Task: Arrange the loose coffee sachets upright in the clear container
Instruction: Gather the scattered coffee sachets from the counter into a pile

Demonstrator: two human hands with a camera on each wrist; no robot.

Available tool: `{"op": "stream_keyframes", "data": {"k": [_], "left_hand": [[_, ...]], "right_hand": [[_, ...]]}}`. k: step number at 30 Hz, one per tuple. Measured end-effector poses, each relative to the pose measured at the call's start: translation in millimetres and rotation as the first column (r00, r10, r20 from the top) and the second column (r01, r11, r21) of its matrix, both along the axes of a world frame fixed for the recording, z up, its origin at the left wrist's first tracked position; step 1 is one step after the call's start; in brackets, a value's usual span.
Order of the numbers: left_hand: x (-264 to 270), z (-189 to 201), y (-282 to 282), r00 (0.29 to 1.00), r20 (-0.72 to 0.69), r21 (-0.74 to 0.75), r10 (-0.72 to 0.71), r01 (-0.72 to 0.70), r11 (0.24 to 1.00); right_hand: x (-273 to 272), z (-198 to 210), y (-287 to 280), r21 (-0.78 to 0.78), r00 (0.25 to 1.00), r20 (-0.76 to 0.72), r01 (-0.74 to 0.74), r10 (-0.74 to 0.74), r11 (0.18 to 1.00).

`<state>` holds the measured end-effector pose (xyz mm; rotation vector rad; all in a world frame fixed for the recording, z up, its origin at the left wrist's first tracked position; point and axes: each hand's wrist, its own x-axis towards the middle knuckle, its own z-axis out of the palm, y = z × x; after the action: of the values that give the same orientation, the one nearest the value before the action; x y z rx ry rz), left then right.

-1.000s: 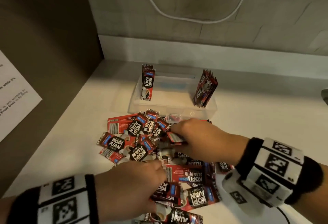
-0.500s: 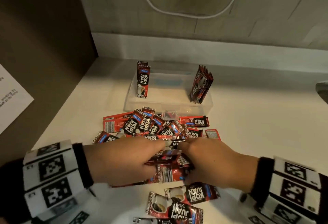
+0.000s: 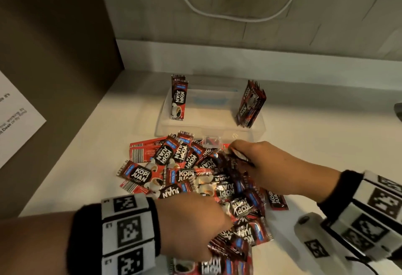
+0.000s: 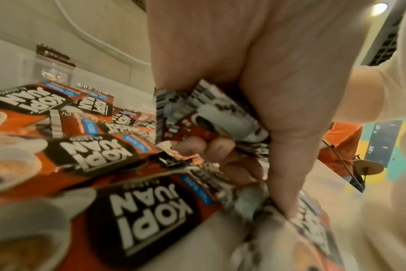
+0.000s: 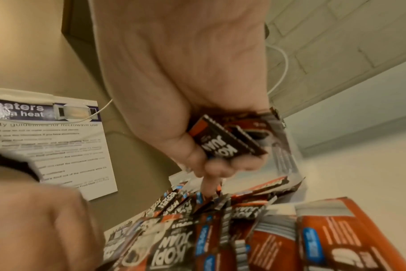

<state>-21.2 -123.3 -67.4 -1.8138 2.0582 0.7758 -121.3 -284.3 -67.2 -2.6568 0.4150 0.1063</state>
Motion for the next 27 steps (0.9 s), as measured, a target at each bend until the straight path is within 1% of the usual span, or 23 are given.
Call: {"op": "stream_keyframes", "data": {"k": [2,4,6,8,9,11,14,17,19,22,24,25,27], "left_hand": [[2,0,-3,1.000,-0.022,-0.010,0.000,-0.001,1.000],[8,1,-8,0.999,-0.039,-0.022,0.015,-0.016,1.000],[11,1,-6,0.993,-0.107,-0.017,0.055,-0.057,0.998],[8,-3,-3,0.995,-0.081,0.019,0.057,-0.056,0.998],[3,-6,-1,0.997,-0.054,0.026,0.047,-0.046,0.999],[-4,-11,0,0.999,-0.012,-0.002,0.045,-0.045,0.999],[-4,-16,0,0.996,0.000,-0.034,0.091,-0.091,0.995],[0,-17,-1,0.995,0.008,-0.063,0.096,-0.096,0.993],[1,-15,0,0.992,-0.017,-0.107,0.123,-0.124,0.986],[6,-6,-2,0.971,-0.148,-0.153,0.189,-0.211,0.965],[11,4,-3,0.935,-0.273,-0.135,0.227,-0.271,0.953],[14,8,-3,0.905,-0.339,-0.116,0.258,-0.312,0.943],[23,13,-5,0.812,-0.469,-0.067,0.347,-0.425,0.903]], "right_hand": [[1,-2,3,-0.010,0.999,-0.018,-0.047,0.046,0.999],[4,-6,7,-0.026,0.993,-0.092,-0.083,0.080,0.996],[7,-13,11,-0.105,0.982,-0.167,-0.108,0.090,0.989],[11,-19,16,-0.191,0.977,-0.194,-0.126,0.088,0.974],[13,-21,17,-0.202,0.978,-0.187,-0.127,0.089,0.971],[15,-21,19,-0.176,0.983,-0.162,-0.114,0.086,0.978],[18,-19,15,-0.104,0.990,-0.113,-0.099,0.087,0.990],[16,-16,8,0.038,0.994,-0.023,-0.107,0.108,0.994],[14,-10,5,0.119,0.994,0.036,-0.104,0.101,0.987],[10,1,0,0.225,0.994,0.105,-0.028,0.004,0.974],[9,9,-2,0.292,0.983,0.176,-0.006,-0.048,0.957],[10,14,-2,0.310,0.976,0.206,-0.001,-0.066,0.951],[11,23,-2,0.334,0.959,0.260,0.023,-0.115,0.942]]}}
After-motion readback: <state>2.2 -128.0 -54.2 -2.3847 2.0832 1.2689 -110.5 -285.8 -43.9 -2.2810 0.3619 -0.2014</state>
